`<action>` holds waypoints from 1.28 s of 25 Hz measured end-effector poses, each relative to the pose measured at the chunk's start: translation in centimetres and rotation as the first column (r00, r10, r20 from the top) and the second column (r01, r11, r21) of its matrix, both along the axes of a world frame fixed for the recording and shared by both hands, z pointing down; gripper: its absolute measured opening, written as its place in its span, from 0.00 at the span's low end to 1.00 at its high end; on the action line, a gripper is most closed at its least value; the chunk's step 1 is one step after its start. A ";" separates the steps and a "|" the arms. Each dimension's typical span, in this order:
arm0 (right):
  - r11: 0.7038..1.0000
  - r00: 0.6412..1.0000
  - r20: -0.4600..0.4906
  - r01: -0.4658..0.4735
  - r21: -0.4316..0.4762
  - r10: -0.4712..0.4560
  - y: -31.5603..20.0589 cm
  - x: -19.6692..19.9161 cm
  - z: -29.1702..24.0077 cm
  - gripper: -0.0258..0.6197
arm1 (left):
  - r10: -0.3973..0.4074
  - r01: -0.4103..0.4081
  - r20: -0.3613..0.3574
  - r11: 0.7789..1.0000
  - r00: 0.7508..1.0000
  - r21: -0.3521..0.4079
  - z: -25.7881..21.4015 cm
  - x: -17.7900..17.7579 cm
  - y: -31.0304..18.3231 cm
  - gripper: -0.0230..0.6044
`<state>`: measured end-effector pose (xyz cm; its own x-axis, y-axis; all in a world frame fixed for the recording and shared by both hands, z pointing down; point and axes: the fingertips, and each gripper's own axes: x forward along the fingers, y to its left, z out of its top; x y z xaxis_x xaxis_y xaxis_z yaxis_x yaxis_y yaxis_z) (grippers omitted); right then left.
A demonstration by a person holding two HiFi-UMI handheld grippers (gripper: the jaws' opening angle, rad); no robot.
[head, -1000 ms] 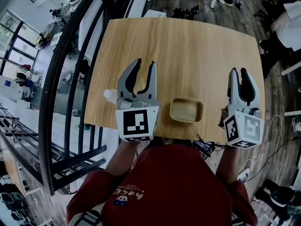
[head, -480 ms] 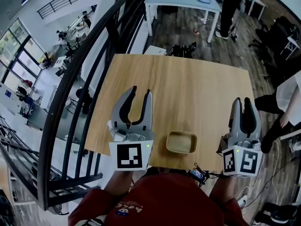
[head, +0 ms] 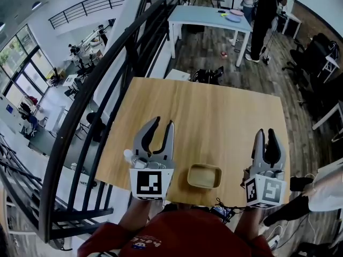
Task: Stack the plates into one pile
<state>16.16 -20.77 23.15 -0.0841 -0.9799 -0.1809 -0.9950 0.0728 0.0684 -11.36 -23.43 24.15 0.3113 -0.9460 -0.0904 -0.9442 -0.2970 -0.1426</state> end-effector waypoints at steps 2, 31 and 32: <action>1.000 1.000 0.004 0.007 -0.004 -0.007 0.0 -0.1 0.2 0.23 | -0.008 0.008 -0.006 1.000 1.000 0.001 0.2 -0.3 -0.1 0.21; 0.995 0.995 -0.054 0.075 -0.059 -0.078 -0.6 -1.9 1.7 0.06 | 0.007 -0.007 -0.011 1.000 1.000 -0.012 1.0 -0.8 0.0 0.05; 0.996 0.995 -0.057 0.074 -0.059 -0.077 -0.5 -1.9 1.6 0.06 | 0.006 -0.006 -0.010 1.000 1.000 -0.013 1.1 -0.8 0.0 0.05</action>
<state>14.24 -21.30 24.76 -0.1672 -0.9788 -0.1182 -0.9808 0.1530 0.1207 -12.16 -23.44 25.24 0.3160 -0.9453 -0.0812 -0.9437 -0.3044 -0.1292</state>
